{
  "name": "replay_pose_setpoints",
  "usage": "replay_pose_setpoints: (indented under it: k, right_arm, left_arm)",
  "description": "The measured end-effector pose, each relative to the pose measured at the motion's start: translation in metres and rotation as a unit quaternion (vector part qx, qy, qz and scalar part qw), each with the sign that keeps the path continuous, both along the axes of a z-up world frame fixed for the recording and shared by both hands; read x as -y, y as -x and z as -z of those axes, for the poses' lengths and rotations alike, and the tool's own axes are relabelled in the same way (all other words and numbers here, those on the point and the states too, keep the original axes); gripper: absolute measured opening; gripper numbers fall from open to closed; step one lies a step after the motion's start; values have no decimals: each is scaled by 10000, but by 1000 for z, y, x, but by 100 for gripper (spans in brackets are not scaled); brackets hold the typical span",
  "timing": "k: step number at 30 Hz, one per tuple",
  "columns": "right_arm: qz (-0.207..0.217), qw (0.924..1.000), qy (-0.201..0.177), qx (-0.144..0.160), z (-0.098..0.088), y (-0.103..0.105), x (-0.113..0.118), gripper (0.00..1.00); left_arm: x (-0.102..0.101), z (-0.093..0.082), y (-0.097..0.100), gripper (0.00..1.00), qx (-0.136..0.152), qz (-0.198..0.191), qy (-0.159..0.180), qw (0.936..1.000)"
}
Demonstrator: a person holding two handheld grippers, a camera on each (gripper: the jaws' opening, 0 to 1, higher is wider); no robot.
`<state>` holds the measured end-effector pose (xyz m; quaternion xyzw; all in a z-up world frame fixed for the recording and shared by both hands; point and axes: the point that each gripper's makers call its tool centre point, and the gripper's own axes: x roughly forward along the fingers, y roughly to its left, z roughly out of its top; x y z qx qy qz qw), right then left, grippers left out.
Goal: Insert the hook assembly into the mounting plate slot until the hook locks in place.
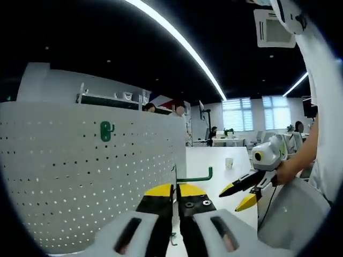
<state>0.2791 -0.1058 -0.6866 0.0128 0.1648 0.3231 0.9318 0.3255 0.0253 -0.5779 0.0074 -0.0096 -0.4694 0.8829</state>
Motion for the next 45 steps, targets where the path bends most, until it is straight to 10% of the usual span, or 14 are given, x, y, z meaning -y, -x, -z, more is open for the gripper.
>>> replay_pose_setpoints:
  k: [8,19,45]
  right_arm:
    - [44,10000,-75,23,-3,0,1,51]
    - [-253,9826,-1210,1385,-77,7,-13,47]
    - [-533,9740,-1726,1371,-100,9,-31,48]
  left_arm:
    - [-3,4,0,2,-75,-39,-51,10000]
    - [-4,7,-3,2,-145,-175,-13,9997]
    - [6,10,2,1,-180,-387,-31,9991]
